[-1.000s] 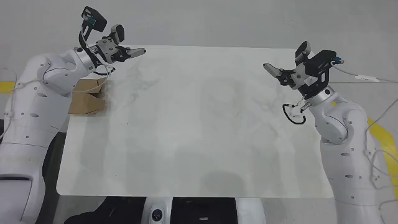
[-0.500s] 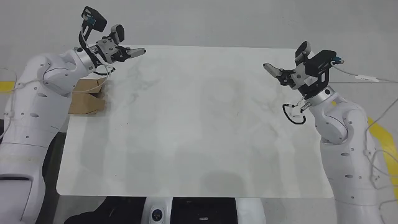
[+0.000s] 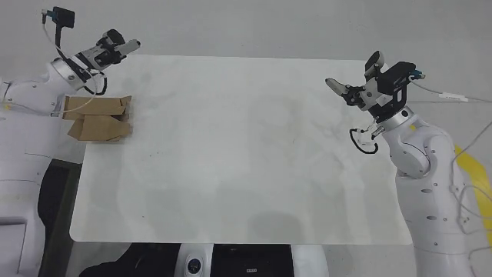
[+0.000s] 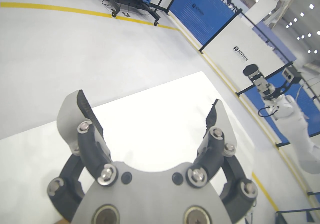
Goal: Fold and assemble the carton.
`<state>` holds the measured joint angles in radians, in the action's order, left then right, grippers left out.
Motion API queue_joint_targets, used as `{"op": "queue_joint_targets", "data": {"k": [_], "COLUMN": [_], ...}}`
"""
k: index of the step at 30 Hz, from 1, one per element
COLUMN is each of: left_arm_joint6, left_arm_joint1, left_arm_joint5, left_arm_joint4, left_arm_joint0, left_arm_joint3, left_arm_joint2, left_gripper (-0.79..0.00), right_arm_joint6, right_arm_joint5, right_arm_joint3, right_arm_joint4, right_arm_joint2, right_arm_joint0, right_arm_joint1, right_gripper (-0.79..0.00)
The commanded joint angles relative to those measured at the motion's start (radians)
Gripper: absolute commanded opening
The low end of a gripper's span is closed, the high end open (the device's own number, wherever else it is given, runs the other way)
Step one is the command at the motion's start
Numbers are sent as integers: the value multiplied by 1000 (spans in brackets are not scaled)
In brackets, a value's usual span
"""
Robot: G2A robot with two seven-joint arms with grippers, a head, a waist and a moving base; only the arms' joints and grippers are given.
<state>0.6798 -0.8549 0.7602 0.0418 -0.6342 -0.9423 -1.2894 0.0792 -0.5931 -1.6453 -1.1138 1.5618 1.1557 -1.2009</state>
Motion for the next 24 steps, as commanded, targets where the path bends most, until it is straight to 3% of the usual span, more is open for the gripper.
{"op": "queue_joint_targets", "data": {"k": [1, 13, 24], "left_arm_joint6": [32, 76, 18], "left_arm_joint1": [6, 35, 74], "left_arm_joint5": [6, 57, -12], "left_arm_joint4": [-52, -262, -301], "left_arm_joint0": [0, -19, -42], "left_arm_joint3": [35, 235, 437], "left_arm_joint2": [-22, -136, -238], "left_gripper": [0, 0, 0], "right_arm_joint6": [0, 0, 0], "right_arm_joint5": [0, 0, 0], "right_arm_joint3": [0, 0, 0], "right_arm_joint4": [0, 0, 0], "right_arm_joint2": [0, 0, 0], "right_arm_joint0": [0, 0, 0], "right_arm_joint1": [0, 0, 0], "right_gripper": [0, 0, 0]}}
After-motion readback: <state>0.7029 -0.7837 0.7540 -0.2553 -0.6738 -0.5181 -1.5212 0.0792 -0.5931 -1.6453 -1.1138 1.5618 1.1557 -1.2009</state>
